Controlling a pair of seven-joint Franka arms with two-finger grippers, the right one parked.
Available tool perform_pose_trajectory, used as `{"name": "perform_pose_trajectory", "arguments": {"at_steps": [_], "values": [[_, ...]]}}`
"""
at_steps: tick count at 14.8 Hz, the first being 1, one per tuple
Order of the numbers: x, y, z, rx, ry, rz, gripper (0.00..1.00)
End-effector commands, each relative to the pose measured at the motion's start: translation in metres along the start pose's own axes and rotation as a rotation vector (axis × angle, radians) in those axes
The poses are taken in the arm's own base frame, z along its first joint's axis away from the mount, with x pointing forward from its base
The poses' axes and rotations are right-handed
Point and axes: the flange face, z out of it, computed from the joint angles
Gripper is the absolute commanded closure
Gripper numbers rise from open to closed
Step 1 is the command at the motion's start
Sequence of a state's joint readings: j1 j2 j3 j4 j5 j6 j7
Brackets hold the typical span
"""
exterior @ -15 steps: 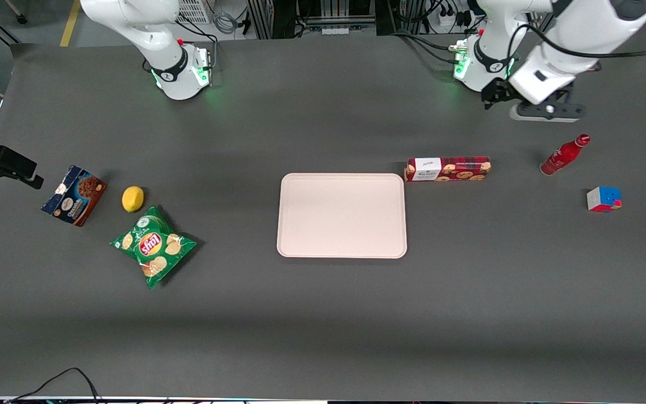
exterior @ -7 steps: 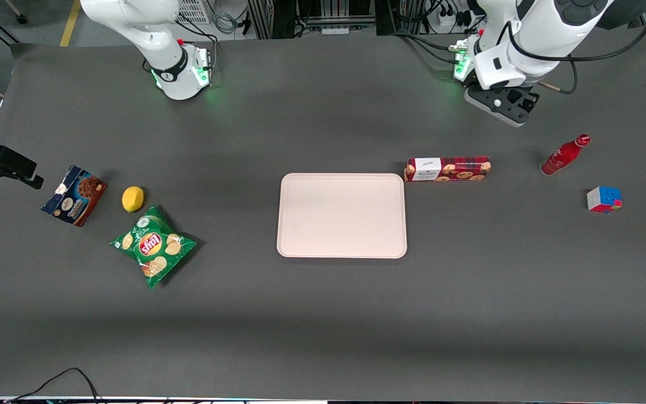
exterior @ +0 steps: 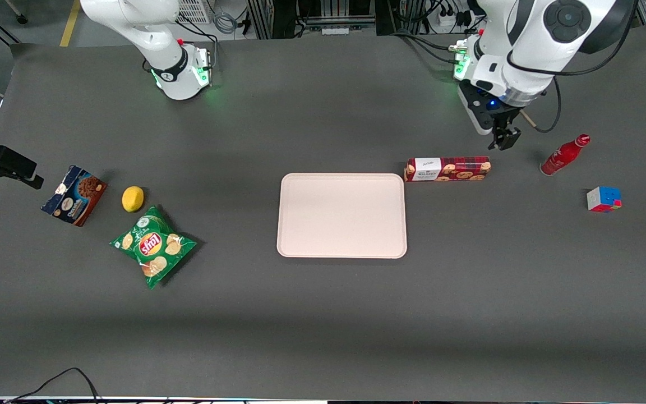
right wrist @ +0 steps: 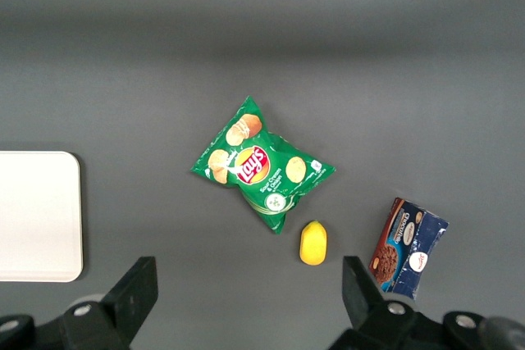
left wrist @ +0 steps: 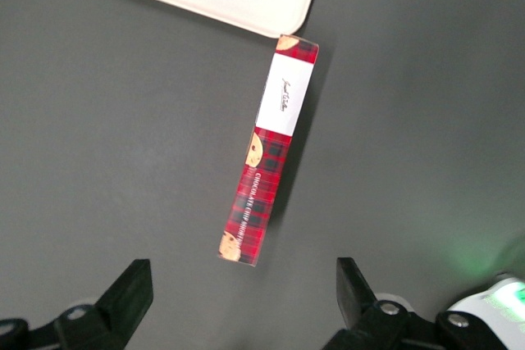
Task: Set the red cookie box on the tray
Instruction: 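Lower the open left gripper over the middle of the cookie box, then close the left gripper on the cookie box and lift it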
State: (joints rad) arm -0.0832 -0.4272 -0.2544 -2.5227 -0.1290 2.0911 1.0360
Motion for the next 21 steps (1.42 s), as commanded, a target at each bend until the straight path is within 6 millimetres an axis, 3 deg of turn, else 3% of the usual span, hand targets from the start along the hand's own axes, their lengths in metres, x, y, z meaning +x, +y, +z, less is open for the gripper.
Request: {"name": "perform_pose_trajectory", "arguments": {"at_steps": [1, 3, 6, 9, 15, 21], "values": [[-0.009, 0.006, 0.012, 0.054, 0.012, 0.15, 0.0], [-0.007, 0.007, 0.015, 0.072, 0.015, 0.187, 0.0], [-0.004, 0.015, 0.036, 0.104, 0.02, 0.219, 0.0], [0.013, 0.022, 0.052, 0.096, 0.01, 0.258, 0.0], [0.02, 0.019, 0.117, 0.094, 0.044, 0.27, 0.0], [0.022, 0.014, 0.159, 0.061, 0.062, 0.248, 0.0]]}}
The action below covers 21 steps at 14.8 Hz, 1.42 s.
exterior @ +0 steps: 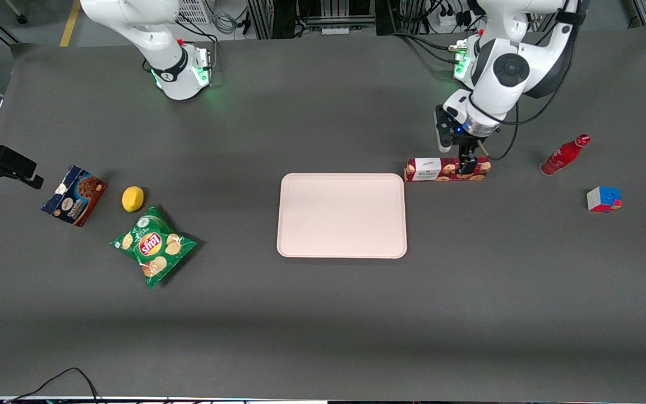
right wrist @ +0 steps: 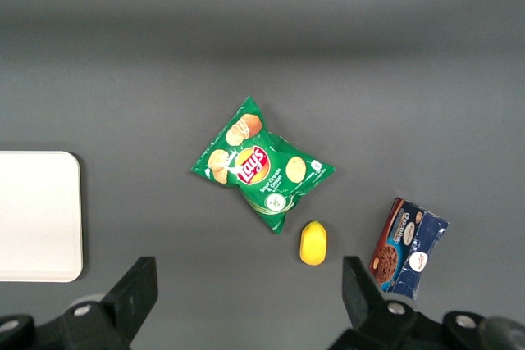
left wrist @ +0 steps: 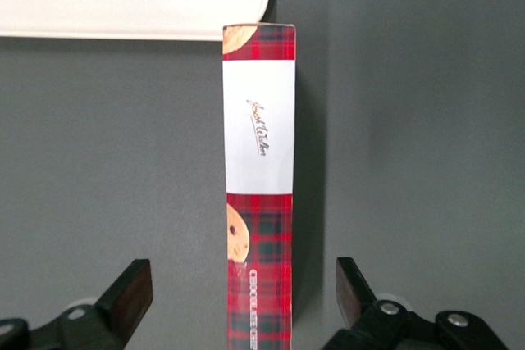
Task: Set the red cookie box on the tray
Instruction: 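Close the left gripper on the cookie box and lift it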
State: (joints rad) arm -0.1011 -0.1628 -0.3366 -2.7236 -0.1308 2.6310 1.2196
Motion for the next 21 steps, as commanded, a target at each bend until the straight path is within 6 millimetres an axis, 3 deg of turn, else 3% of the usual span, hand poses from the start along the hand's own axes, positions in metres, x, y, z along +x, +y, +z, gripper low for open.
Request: {"name": "perform_pose_trajectory", "arguments": {"at_steps": [1, 15, 17, 21], "values": [[0.002, -0.002, 0.023, 0.001, 0.023, -0.01, 0.0], [0.0, 0.0, 0.072, 0.009, 0.058, -0.003, 0.0], [-0.001, 0.0, 0.072, 0.007, 0.056, 0.012, 0.12], [-0.003, -0.001, 0.073, 0.004, 0.054, 0.023, 0.52]]}}
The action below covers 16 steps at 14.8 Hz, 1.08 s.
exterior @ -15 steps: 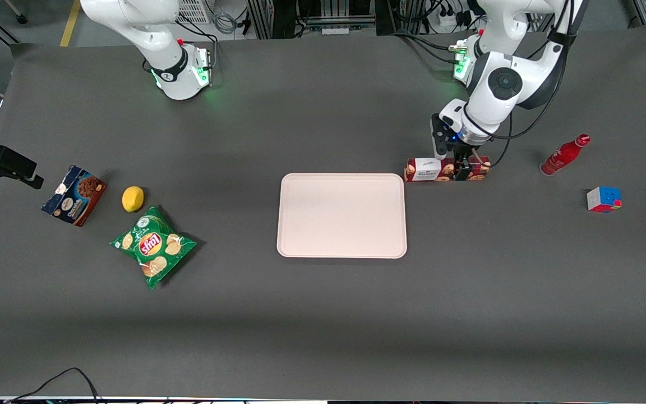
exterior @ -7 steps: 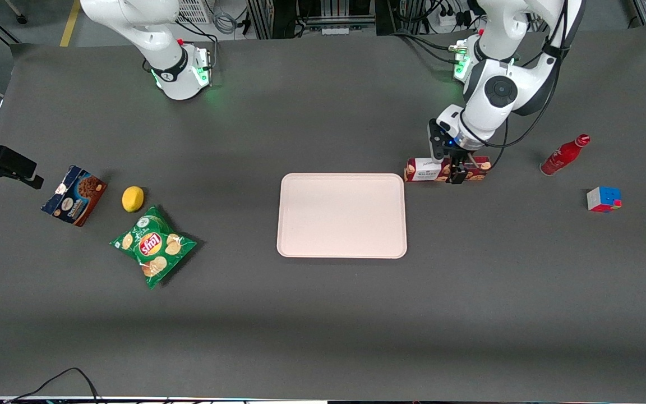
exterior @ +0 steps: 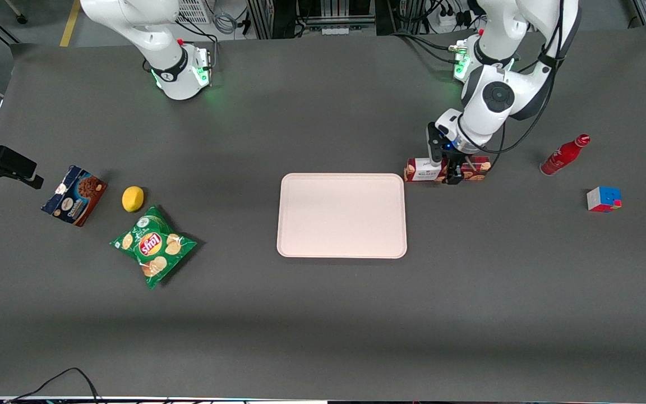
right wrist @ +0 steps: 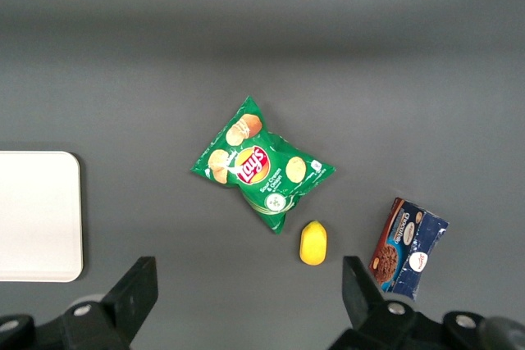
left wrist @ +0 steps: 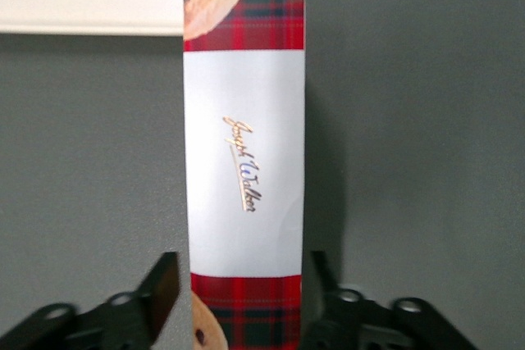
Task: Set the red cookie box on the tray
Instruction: 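Close the left gripper on the cookie box and lift it, then carry the held cookie box with the left gripper over the white tray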
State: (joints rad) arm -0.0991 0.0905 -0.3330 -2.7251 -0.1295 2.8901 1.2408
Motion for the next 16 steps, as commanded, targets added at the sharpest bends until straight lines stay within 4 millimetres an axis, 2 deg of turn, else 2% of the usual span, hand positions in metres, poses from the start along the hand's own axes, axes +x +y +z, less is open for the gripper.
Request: {"name": "perform_pose_trajectory", "arguments": {"at_steps": [1, 2, 5, 9, 12, 15, 16], "values": [[-0.005, -0.004, -0.002, 0.01, 0.0, 0.012, 0.74], [-0.01, -0.005, -0.002, 0.008, -0.001, 0.002, 0.82], [-0.018, -0.011, -0.004, 0.012, -0.004, -0.018, 0.92], [-0.027, -0.026, -0.024, 0.049, -0.004, -0.026, 0.92], [-0.024, -0.046, -0.056, 0.013, -0.016, -0.038, 0.96], [-0.031, -0.077, -0.11, -0.029, -0.024, -0.077, 0.96], [-0.026, -0.087, -0.128, -0.031, -0.022, -0.071, 0.95]]}}
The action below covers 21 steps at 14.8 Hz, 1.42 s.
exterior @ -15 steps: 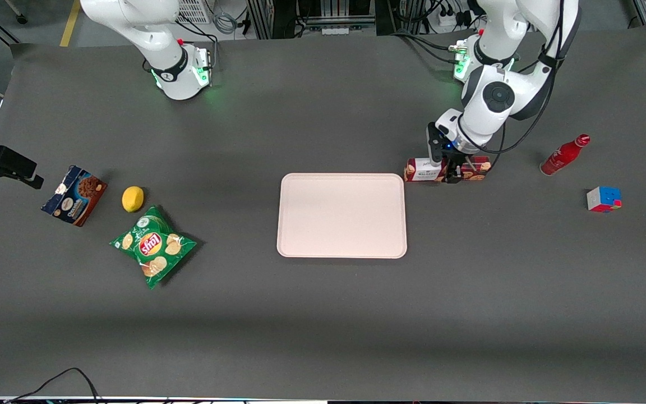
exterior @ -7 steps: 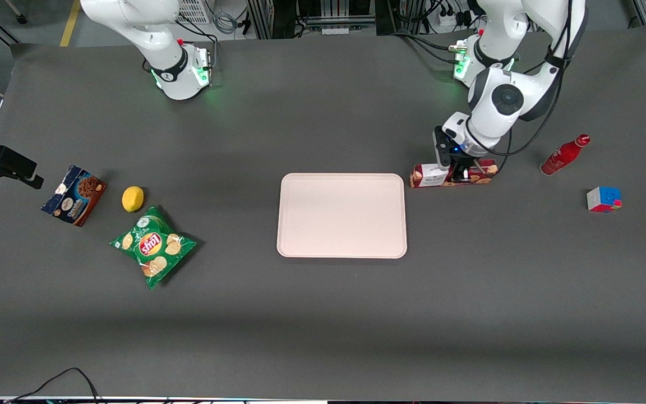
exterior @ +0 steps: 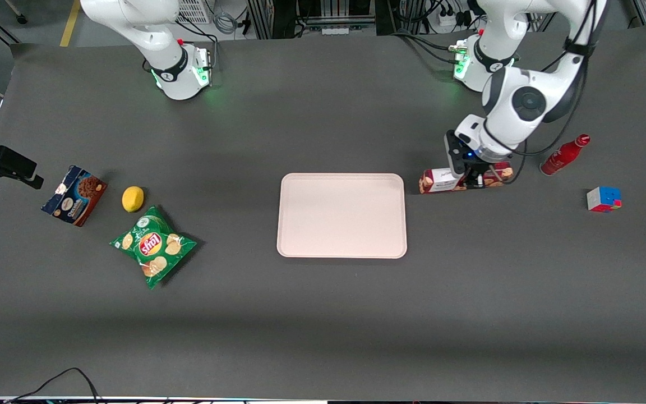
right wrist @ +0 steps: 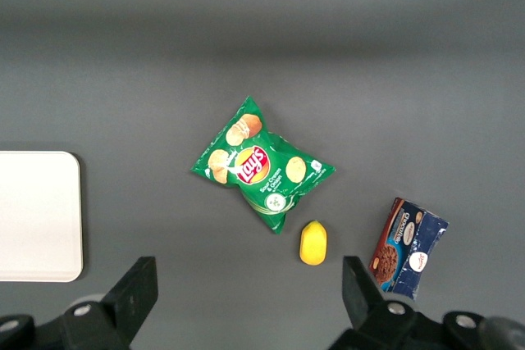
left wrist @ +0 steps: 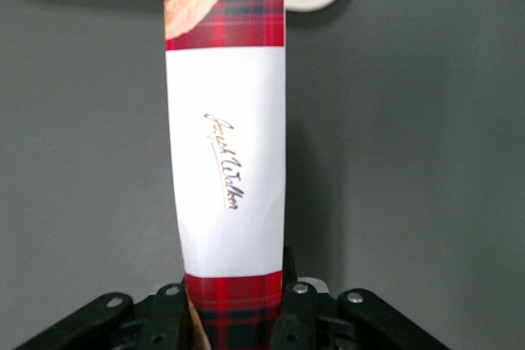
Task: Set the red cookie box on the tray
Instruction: 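Carry the held cookie box with the left gripper over the white tray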
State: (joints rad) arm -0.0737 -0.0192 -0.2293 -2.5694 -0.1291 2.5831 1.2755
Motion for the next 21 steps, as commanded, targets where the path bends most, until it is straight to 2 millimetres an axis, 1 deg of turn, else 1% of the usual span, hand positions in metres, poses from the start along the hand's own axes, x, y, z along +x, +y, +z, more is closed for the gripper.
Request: {"name": "perform_pose_trajectory", "arguments": {"at_steps": [1, 3, 6, 7, 8, 9, 11, 12, 13, 14, 17, 19, 21], "values": [[0.005, -0.033, -0.076, -0.004, -0.009, 0.014, 0.95], [0.003, -0.053, -0.113, -0.01, -0.036, 0.013, 0.95], [0.011, -0.066, -0.161, -0.052, -0.047, 0.014, 0.95], [0.009, -0.071, -0.177, -0.058, -0.046, 0.004, 0.95], [0.002, -0.076, -0.189, -0.064, -0.045, -0.013, 0.95], [-0.002, -0.08, -0.198, -0.067, -0.043, -0.021, 0.95], [-0.001, -0.08, -0.201, -0.07, -0.03, -0.046, 0.95], [0.0, -0.08, -0.202, -0.071, -0.028, -0.105, 0.95], [0.005, -0.077, -0.204, -0.069, -0.031, -0.179, 0.95], [0.015, -0.073, -0.204, -0.069, -0.032, -0.254, 0.96], [0.066, -0.052, -0.207, -0.062, -0.021, -0.476, 0.96], [0.105, -0.037, -0.211, -0.051, -0.027, -0.636, 0.96], [0.135, -0.021, -0.209, -0.05, -0.039, -0.826, 0.95]]}}
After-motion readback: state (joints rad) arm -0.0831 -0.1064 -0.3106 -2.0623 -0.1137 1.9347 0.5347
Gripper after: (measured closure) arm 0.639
